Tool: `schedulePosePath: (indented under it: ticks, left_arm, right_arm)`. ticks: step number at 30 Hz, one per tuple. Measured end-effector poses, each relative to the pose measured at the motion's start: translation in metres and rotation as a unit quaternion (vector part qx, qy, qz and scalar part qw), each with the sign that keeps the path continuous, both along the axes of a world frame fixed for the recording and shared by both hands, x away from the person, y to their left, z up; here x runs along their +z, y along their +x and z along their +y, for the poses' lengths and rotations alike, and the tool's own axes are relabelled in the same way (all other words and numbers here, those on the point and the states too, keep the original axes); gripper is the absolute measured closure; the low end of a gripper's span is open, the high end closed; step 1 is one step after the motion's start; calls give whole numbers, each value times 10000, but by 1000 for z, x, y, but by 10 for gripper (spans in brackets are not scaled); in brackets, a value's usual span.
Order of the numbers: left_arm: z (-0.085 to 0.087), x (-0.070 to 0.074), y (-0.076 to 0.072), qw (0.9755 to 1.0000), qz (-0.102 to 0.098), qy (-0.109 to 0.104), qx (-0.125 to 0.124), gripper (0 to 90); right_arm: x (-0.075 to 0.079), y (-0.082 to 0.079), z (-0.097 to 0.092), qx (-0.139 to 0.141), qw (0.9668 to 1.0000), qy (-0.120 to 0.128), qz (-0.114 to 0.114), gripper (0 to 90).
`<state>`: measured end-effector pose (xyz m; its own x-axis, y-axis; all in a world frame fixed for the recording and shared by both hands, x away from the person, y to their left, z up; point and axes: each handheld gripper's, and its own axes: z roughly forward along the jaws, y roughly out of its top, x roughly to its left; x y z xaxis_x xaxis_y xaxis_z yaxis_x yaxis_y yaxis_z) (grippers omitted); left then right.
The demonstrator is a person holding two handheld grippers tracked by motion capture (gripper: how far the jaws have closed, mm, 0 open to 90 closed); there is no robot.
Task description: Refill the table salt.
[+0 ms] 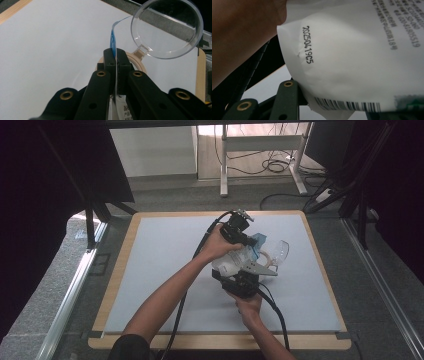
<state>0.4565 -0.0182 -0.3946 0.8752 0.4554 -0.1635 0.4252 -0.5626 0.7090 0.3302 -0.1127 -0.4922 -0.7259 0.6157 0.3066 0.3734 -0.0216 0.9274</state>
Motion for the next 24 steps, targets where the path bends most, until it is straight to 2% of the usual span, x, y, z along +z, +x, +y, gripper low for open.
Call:
schedulePosePath:
  ticks: [24]
  left_arm:
    - [-3,5,-2,10000,-30,29,-38,899]
  right_arm:
    - [4,-3,0,-82,10000,19,7,607]
